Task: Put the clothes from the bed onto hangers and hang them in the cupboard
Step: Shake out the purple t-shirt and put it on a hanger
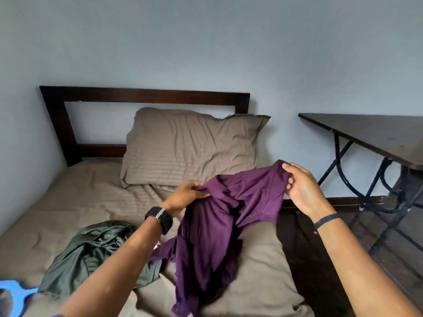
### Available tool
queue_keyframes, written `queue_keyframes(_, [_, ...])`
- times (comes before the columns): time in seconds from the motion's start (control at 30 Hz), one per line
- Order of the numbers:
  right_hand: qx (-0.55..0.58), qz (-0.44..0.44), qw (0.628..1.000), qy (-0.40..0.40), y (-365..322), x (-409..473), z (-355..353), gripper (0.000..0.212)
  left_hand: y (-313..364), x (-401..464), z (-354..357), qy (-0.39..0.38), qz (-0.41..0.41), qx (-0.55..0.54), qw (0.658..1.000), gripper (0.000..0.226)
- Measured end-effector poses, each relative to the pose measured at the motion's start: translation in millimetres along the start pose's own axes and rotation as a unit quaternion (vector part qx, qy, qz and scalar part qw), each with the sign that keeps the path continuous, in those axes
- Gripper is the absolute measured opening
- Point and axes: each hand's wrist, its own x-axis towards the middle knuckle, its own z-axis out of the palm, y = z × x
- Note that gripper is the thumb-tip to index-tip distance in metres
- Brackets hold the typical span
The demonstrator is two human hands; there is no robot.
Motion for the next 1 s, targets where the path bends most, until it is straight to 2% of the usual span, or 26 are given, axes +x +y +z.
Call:
queue_keyframes(0.07, [-0.116,-0.033,0.993,0.008,-7,0,-5,0.029,26,1,-16,0.014,0.031,-0.007,0.999,0.024])
queue_keyframes(0.13, [-0.251,-0.048,0.967,-0.003,-12,1,0,0.025,56,1,-23,0.008,0.051,0.017,0.999,0.029])
queue_keyframes(0.2, [-0.336,-0.06,0.94,-0.005,-20,2,10,0.024,85,2,-25,-0.007,0.061,0.038,0.997,0.03])
queue_keyframes(0.23, [-0.354,-0.067,0.933,-0.004,-25,1,15,0.022,97,3,-27,-0.006,0.064,0.053,0.997,0.031])
queue_keyframes(0.3, [-0.326,-0.065,0.943,-0.004,-34,0,25,0.016,114,5,-33,0.02,0.064,0.08,0.995,0.032])
queue_keyframes(0.37, [-0.253,-0.051,0.966,-0.012,-43,-4,33,0.013,123,10,-41,0.102,0.064,0.122,0.985,0.029])
queue_keyframes(0.4, [-0.224,-0.039,0.973,-0.022,-47,-6,36,0.014,123,13,-44,0.179,0.077,0.205,0.959,0.022])
queue_keyframes(0.47, [-0.201,-0.009,0.979,-0.042,-53,-11,47,0.015,117,14,-40,0.343,0.131,0.416,0.832,0.015])
queue_keyframes(0.5, [-0.189,0.007,0.981,-0.045,-53,-12,53,0.015,111,11,-30,0.364,0.182,0.434,0.804,0.018])
queue_keyframes(0.53, [-0.169,0.022,0.984,-0.048,-53,-13,60,0.015,106,4,-16,0.341,0.232,0.406,0.816,0.016])
queue_keyframes(0.57, [-0.144,0.036,0.987,-0.053,-53,-13,67,0.014,98,-4,1,0.3,0.266,0.36,0.842,0.013])
queue_keyframes(0.6, [-0.12,0.048,0.99,-0.059,-52,-12,75,0.016,90,-13,19,0.265,0.269,0.323,0.868,0.012])
queue_keyframes(0.7, [-0.061,0.064,0.994,-0.063,-51,-13,95,0.017,63,-32,61,0.197,0.202,0.257,0.925,0.036])
queue_keyframes(0.77, [-0.027,0.067,0.996,-0.061,-51,-14,104,0.015,46,-34,75,0.169,0.133,0.311,0.926,0.052])
queue_keyframes(0.8, [-0.014,0.065,0.996,-0.058,-51,-13,106,0.015,40,-32,77,0.165,0.125,0.337,0.919,0.051])
queue_keyframes(0.87, [0.0,0.055,0.997,-0.053,-54,-14,106,0.02,36,-24,70,0.18,0.149,0.314,0.92,0.031])
queue_keyframes(1.0, [-0.006,0.008,1.0,0.027,-53,-4,92,0.035,57,-8,40,0.136,0.153,0.14,0.969,0.012])
